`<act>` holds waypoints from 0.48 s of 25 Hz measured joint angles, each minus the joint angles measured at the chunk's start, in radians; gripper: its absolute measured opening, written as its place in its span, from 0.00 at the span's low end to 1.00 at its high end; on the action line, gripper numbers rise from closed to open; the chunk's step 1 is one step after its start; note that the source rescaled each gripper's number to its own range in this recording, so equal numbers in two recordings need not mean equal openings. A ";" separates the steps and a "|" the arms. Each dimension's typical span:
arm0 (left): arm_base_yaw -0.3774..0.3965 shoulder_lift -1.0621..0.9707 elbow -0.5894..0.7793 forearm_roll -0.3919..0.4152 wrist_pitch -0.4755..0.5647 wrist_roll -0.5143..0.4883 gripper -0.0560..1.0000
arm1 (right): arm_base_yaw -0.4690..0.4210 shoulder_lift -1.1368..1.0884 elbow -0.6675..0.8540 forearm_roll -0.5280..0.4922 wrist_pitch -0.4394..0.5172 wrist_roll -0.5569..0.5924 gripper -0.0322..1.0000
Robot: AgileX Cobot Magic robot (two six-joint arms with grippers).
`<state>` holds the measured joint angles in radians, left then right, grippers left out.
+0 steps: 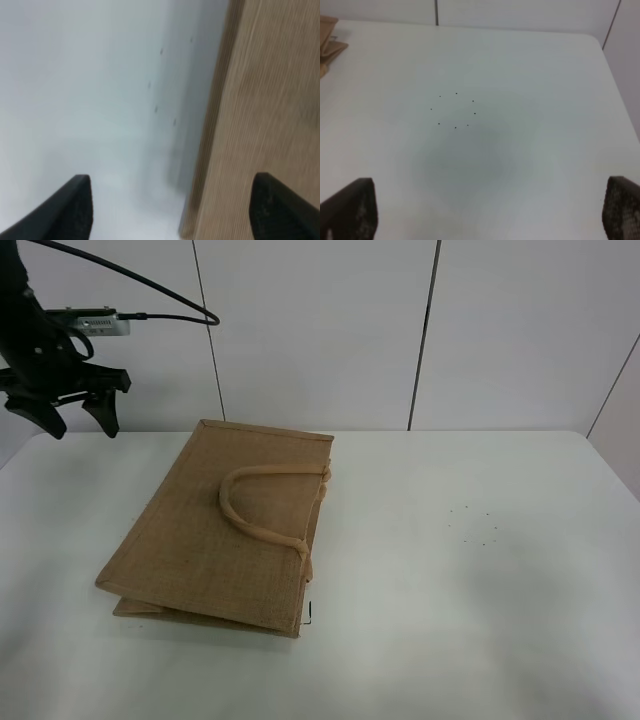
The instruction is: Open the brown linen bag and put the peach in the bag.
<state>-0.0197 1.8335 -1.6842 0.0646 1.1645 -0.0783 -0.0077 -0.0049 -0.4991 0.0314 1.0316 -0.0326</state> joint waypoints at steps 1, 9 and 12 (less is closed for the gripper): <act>0.000 -0.042 0.045 0.002 0.000 -0.001 0.96 | 0.000 0.000 0.000 0.000 0.000 0.000 1.00; 0.000 -0.458 0.447 0.002 0.001 0.003 0.96 | 0.000 0.000 0.000 0.000 0.000 0.000 1.00; 0.000 -0.624 0.621 0.002 0.001 0.005 0.96 | 0.000 0.000 0.000 0.000 0.000 0.000 1.00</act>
<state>-0.0197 1.2092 -1.0636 0.0667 1.1651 -0.0728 -0.0077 -0.0049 -0.4991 0.0314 1.0316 -0.0326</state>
